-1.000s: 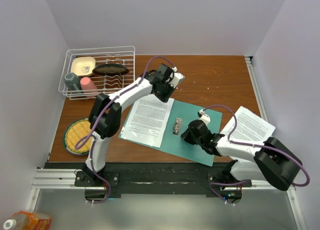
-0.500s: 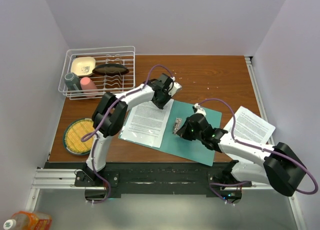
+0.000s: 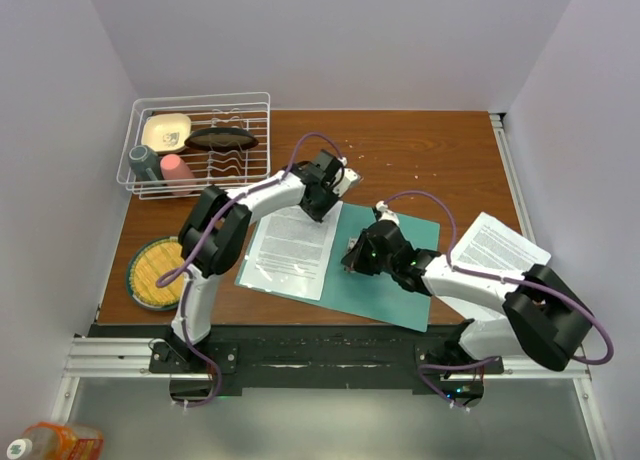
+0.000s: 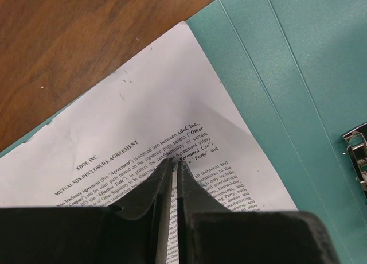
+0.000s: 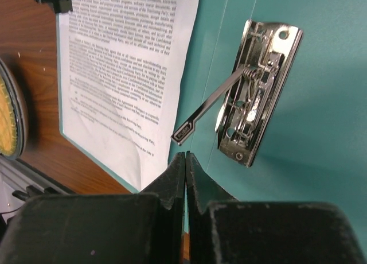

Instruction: Put the files into the folder

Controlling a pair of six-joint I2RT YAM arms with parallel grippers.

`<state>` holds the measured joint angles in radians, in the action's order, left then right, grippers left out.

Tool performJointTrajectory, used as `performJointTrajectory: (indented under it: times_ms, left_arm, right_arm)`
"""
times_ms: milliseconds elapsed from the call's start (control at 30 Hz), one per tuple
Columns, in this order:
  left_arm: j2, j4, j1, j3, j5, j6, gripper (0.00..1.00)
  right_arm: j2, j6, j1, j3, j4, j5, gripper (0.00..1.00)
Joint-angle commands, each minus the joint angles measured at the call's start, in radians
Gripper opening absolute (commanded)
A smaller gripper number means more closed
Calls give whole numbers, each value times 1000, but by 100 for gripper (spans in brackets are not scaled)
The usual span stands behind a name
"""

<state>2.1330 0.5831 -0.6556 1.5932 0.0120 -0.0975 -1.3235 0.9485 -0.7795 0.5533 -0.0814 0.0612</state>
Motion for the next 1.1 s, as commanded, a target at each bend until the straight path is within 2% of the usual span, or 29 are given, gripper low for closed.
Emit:
performJointTrajectory:
  times_ms: [0, 300, 500, 700, 800, 967, 1067]
  left_arm:
    - [-68, 23, 5, -47, -9, 1, 12]
    - [-136, 40, 4, -156, -29, 10, 8]
    - [-182, 31, 5, -223, -33, 10, 8]
    - [-185, 32, 5, -228, -40, 5, 8]
    - [-170, 40, 5, -214, -32, 8, 8]
    - [-151, 49, 5, -203, -30, 12, 8]
    - [-145, 47, 5, -197, -30, 12, 8]
  right_arm:
    - [3, -23, -1, 79, -1, 74, 0]
    - [-112, -85, 57, 255, 77, 86, 0]
    - [-172, -105, 91, 287, 123, 98, 0]
    - [-31, -182, 149, 286, 247, 109, 0]
    - [18, -165, 149, 232, 264, 29, 0]
    - [17, -140, 145, 129, 164, -199, 0]
    - [-17, -142, 132, 111, 141, -231, 0]
